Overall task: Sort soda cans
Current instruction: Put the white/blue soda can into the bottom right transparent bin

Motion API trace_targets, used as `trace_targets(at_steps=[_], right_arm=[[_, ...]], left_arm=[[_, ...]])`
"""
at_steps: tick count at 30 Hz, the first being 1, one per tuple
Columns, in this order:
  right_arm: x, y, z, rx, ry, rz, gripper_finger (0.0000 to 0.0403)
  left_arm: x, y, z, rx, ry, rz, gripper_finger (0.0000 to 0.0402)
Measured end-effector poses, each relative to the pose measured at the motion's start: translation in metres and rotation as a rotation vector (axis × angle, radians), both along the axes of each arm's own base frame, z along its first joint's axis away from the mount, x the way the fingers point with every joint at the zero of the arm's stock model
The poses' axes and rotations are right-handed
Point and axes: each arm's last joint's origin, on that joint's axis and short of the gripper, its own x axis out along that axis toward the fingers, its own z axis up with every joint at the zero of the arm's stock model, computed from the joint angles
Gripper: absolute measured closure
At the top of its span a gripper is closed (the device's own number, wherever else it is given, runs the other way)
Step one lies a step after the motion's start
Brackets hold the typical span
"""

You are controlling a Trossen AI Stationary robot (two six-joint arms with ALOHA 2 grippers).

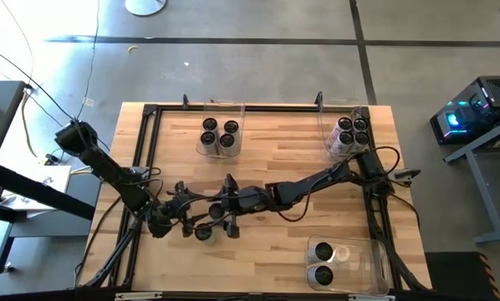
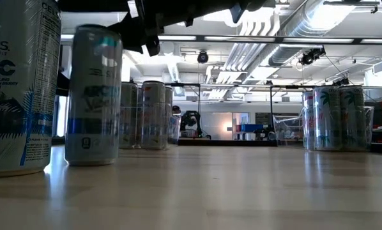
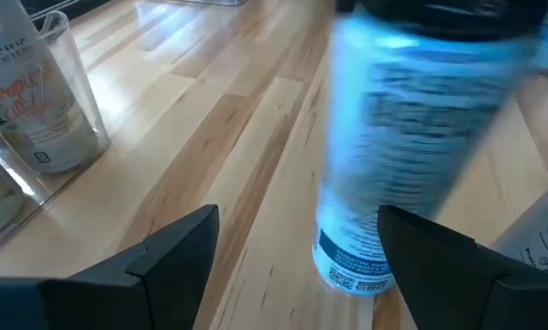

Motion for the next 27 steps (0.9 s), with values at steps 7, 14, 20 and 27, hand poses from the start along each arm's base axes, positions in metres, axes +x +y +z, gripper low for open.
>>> trace_targets(at_steps=[7,14,20,27], right_arm=[[0.0,0.0,0.024,-0.082,0.063,0.02,0.0068],[-0.005,-0.006,0.011,-0.069,0.21,0.077,0.0068],[-0.006,-0.004,0.009,-0.066,0.214,0.092,0.0069],[-0.001,-0.003,0.001,-0.052,0.195,0.071,0.0088]], left_arm=[[0.0,0.0,-0.001,0.018,0.008,0.0,0.011],[0.005,0.007,-0.004,0.102,0.02,0.036,0.011],[0.011,0.017,-0.002,0.168,0.002,0.129,0.011],[0.012,0.021,0.0,0.203,-0.009,0.158,0.011]])
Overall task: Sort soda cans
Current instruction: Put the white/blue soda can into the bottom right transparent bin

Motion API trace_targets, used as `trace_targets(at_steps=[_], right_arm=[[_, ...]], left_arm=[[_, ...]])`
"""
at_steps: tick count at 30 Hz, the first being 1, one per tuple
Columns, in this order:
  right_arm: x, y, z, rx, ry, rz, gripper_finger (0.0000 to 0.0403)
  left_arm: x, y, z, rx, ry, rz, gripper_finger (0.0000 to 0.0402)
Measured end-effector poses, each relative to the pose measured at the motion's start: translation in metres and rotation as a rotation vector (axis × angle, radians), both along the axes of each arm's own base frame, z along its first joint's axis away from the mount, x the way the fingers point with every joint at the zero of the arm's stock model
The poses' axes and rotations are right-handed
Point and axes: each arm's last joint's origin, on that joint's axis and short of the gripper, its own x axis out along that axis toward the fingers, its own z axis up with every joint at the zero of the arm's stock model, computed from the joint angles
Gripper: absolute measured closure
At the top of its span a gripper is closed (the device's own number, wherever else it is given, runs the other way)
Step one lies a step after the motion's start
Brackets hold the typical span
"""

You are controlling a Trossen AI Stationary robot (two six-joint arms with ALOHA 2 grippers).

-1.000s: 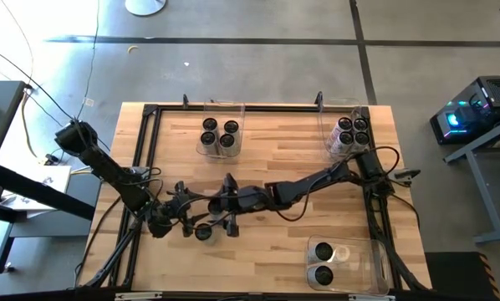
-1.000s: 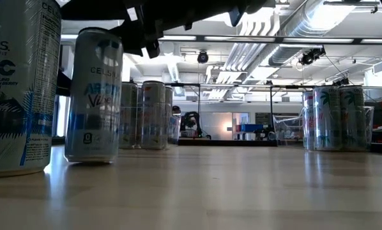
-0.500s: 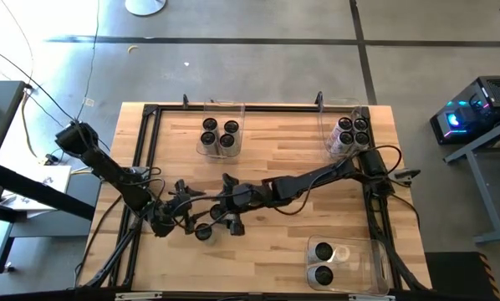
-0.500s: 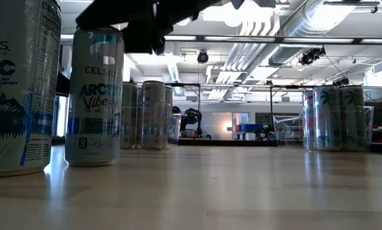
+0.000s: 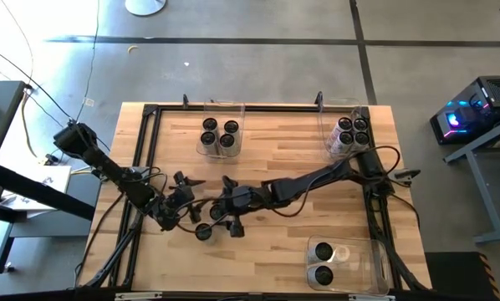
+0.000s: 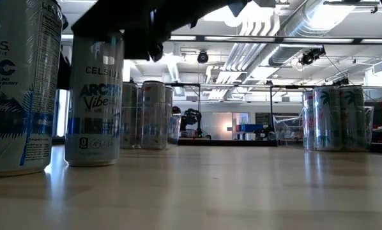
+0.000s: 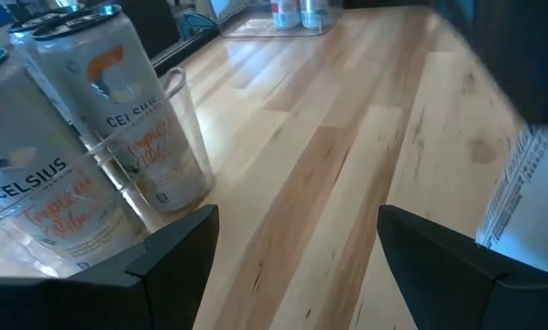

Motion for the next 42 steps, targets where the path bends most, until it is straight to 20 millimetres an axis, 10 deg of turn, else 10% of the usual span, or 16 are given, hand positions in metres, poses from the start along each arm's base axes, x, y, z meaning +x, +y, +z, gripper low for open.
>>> trace_targets(at_steps=[13,19,29,35,42], right_arm=[[-0.001,-0.005,-0.002,-0.018,0.009,-0.243,0.0162],[-0.029,-0.008,0.038,-0.094,0.044,-0.436,0.0162],[-0.183,0.023,0.149,-0.187,0.029,-0.744,0.0162],[-0.275,0.049,0.171,0.015,-0.001,-0.742,0.0162],[-0.336,0.068,0.169,0.127,0.009,-0.687,0.0162]], left_arm=[[-0.001,0.001,0.007,-0.039,-0.055,0.026,0.011],[-0.003,0.0,0.008,-0.054,-0.063,0.021,0.011],[-0.007,-0.006,0.008,-0.063,-0.088,0.016,0.011],[-0.007,-0.006,0.008,-0.063,-0.088,0.016,0.011],[-0.007,-0.006,0.009,-0.07,-0.095,0.018,0.011]])
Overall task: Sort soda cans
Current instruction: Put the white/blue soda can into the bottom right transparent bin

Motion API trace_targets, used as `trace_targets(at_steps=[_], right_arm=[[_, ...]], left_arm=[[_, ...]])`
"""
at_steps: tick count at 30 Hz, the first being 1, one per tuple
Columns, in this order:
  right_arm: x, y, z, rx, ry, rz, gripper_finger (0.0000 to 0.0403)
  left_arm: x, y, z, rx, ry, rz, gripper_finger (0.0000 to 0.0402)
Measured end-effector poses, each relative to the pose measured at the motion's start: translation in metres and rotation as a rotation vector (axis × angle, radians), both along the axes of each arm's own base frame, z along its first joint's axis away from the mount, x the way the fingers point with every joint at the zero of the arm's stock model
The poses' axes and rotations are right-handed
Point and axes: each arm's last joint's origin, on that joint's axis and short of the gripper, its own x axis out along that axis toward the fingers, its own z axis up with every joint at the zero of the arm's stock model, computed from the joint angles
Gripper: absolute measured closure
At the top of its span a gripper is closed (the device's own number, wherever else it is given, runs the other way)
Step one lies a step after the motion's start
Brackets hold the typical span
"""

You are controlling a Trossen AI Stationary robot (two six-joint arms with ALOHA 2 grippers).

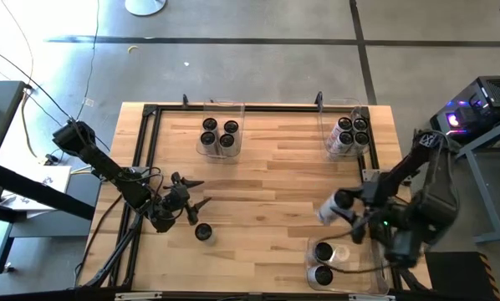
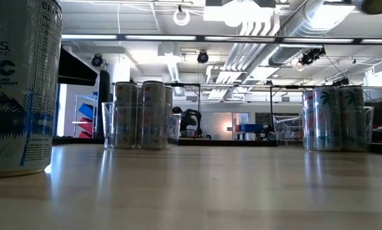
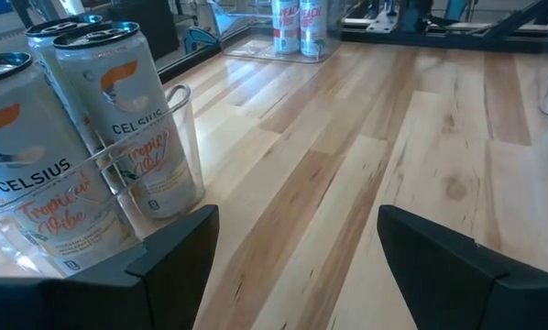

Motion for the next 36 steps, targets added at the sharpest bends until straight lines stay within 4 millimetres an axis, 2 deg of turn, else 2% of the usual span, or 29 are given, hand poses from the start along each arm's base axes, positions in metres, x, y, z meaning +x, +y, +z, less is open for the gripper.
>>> trace_targets(at_steps=[7,16,22,28,32,36], right_arm=[[-0.02,0.021,-0.026,0.095,0.121,0.05,0.0162],[-0.042,0.037,-0.071,0.185,0.174,-0.034,0.0162],[-0.049,0.067,-0.099,0.109,0.171,0.055,0.0162],[-0.046,0.096,-0.132,-0.026,0.107,0.109,0.0162],[-0.043,0.107,-0.154,-0.08,0.122,0.081,0.0162],[-0.042,0.109,-0.159,-0.089,0.11,0.057,0.0162]], left_arm=[[0.0,0.0,0.0,-0.027,-0.014,0.01,0.011],[0.0,0.0,0.0,-0.041,-0.022,0.015,0.011],[0.001,0.001,0.0,-0.035,-0.029,0.032,0.011],[0.003,0.006,0.0,-0.057,-0.043,0.065,0.011],[0.006,0.007,0.002,-0.072,-0.063,0.08,0.011],[0.007,0.009,0.003,-0.079,-0.071,0.087,0.011]])
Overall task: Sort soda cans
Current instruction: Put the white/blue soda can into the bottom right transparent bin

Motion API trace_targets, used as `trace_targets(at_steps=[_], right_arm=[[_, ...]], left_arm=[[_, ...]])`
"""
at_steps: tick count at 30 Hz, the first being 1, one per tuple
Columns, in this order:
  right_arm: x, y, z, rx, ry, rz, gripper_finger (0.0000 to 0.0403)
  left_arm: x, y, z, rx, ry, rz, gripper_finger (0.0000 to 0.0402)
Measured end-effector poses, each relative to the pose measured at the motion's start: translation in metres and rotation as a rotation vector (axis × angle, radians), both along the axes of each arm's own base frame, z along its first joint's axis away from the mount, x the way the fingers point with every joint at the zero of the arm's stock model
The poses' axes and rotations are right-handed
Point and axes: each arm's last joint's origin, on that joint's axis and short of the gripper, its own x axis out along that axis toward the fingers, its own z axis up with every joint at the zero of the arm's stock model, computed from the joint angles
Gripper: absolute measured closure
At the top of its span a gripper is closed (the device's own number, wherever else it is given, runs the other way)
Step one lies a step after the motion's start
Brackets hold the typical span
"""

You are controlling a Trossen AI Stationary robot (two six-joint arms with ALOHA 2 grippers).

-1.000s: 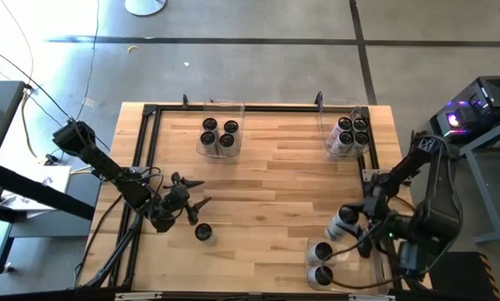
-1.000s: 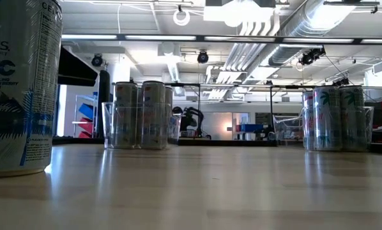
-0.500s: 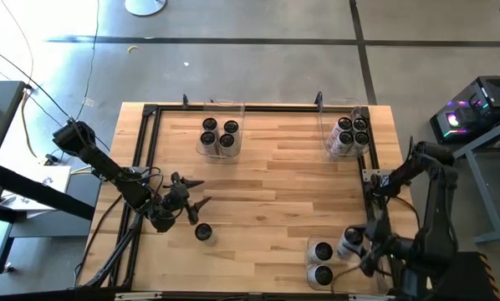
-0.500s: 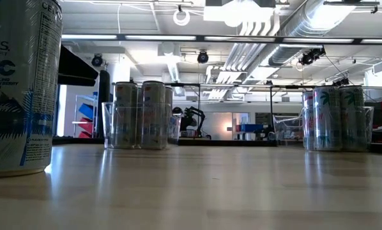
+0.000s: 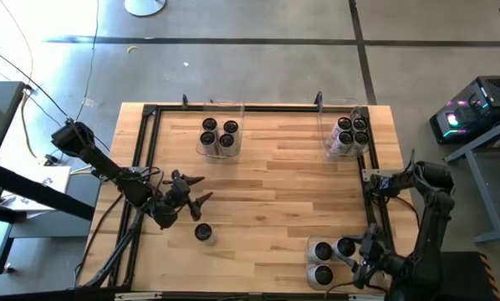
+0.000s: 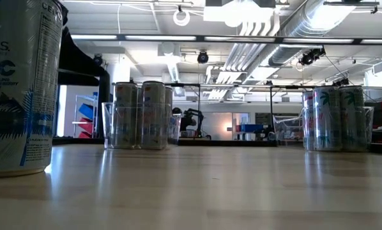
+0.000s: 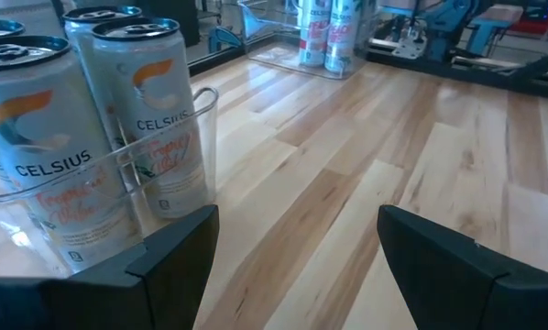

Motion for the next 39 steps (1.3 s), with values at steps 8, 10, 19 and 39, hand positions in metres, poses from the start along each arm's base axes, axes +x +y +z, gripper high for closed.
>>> trace_targets(at_steps=[8,10,19,39], right_arm=[[0.001,0.003,-0.001,0.012,0.016,0.027,0.0162],[0.002,0.005,-0.001,0.017,0.017,0.045,0.0162],[0.031,-0.009,0.006,-0.07,0.058,0.032,0.0162],[0.065,-0.024,0.013,0.069,0.091,-0.095,0.0162]], left_arm=[[0.001,0.0,0.001,-0.007,-0.004,-0.004,0.011],[0.001,0.0,0.001,-0.006,-0.004,-0.004,0.011],[0.001,0.0,0.001,-0.007,-0.003,-0.006,0.011],[0.002,-0.001,0.001,-0.007,0.01,-0.029,0.011]])
